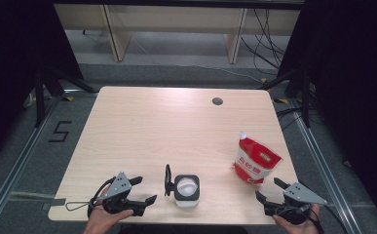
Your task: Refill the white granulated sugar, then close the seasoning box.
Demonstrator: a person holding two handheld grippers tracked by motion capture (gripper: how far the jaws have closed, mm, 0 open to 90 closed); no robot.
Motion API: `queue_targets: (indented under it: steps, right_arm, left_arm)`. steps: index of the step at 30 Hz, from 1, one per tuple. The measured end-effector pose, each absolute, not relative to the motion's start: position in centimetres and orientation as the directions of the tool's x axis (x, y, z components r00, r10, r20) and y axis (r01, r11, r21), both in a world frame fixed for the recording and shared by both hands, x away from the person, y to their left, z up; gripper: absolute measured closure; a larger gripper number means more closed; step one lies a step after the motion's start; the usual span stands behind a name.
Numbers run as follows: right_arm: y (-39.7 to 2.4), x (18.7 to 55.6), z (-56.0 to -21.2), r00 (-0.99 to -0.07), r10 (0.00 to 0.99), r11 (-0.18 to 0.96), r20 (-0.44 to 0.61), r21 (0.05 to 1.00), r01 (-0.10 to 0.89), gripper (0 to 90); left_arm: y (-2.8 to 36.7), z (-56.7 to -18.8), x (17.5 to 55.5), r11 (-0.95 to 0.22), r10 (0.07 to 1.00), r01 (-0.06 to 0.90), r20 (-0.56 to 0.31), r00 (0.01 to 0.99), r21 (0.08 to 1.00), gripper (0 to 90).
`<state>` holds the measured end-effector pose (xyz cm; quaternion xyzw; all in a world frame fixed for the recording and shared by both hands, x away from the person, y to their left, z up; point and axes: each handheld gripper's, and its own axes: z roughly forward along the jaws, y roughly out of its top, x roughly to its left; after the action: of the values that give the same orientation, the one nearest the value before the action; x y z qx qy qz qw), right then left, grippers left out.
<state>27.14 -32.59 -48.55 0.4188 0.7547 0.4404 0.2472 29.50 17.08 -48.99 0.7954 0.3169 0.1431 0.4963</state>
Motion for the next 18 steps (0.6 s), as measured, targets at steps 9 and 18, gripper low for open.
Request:
queue_targets:
  steps: [9, 18]
  right_arm:
    - [-32.09, 26.49, -48.62, -0.545, 0.839, 0.277, -0.001, 0.862, 0.424, 17.7]
    - [-31.61, 26.20, -48.59, -0.563, 0.826, 0.313, -0.021, 0.848, 0.427, 17.5]
  left_arm:
    - [16.95, -48.94, 29.53, -0.297, 0.641, 0.360, -0.095, 0.761, 0.884, 17.8]
    - [17.03, -48.67, 29.51, -0.266, 0.650, 0.371, -0.119, 0.751, 0.890, 19.4]
